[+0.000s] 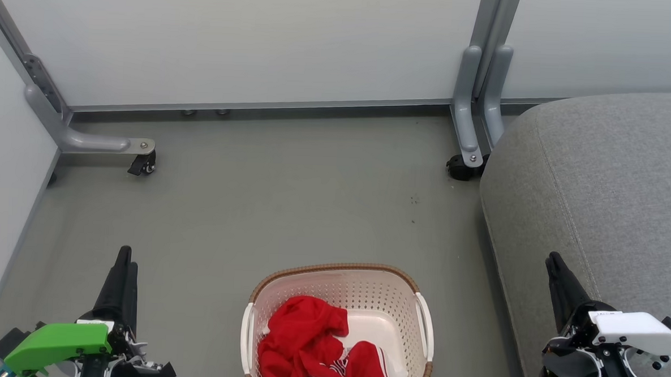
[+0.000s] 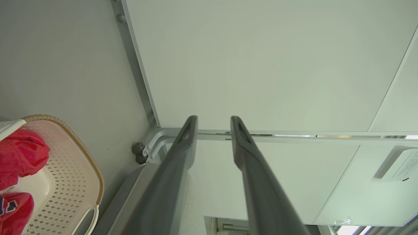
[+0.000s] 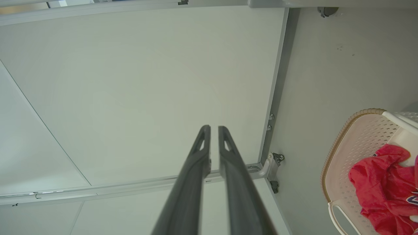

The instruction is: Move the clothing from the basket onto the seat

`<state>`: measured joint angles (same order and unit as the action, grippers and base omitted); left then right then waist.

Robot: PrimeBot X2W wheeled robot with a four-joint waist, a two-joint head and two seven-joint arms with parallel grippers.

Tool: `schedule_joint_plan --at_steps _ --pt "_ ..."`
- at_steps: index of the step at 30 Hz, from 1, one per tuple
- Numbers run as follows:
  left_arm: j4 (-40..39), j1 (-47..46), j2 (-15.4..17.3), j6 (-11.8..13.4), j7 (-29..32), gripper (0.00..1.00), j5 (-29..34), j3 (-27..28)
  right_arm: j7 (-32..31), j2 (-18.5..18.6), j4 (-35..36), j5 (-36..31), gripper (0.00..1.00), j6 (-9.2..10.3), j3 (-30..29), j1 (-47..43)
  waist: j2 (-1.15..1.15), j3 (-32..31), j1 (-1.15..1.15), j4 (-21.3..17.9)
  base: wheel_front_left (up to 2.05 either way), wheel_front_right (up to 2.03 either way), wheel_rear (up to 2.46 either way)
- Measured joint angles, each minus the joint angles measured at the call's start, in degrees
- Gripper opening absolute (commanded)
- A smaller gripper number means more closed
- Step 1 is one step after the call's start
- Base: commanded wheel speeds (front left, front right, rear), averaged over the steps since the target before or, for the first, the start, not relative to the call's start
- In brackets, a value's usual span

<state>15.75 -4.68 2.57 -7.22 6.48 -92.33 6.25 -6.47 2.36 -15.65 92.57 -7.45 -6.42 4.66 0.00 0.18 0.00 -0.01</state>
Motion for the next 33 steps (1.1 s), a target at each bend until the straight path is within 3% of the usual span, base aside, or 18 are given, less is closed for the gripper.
schedule_joint_plan --at_steps 8,14,33 --pt "-0.8 0.3 0.0 0.0 -2.2 1.00 0.6 -2.1 2.2 0.0 1.0 -1.2 1.00 0.00 1.7 -0.4 0.00 0.1 0.00 0.0 0.00 0.00 0.00" --pt "-2.4 0.2 0.1 0.0 -3.8 1.00 4.7 -3.0 3.7 0.3 1.7 -5.8 1.00 0.00 2.6 -0.3 0.00 0.1 0.00 0.0 0.00 0.00 0.00" --pt "-7.6 0.0 0.3 0.0 -8.2 1.00 29.2 -5.7 8.2 1.2 6.3 -29.6 1.00 0.00 5.9 -0.2 0.00 0.2 0.00 0.2 0.00 0.00 0.00"
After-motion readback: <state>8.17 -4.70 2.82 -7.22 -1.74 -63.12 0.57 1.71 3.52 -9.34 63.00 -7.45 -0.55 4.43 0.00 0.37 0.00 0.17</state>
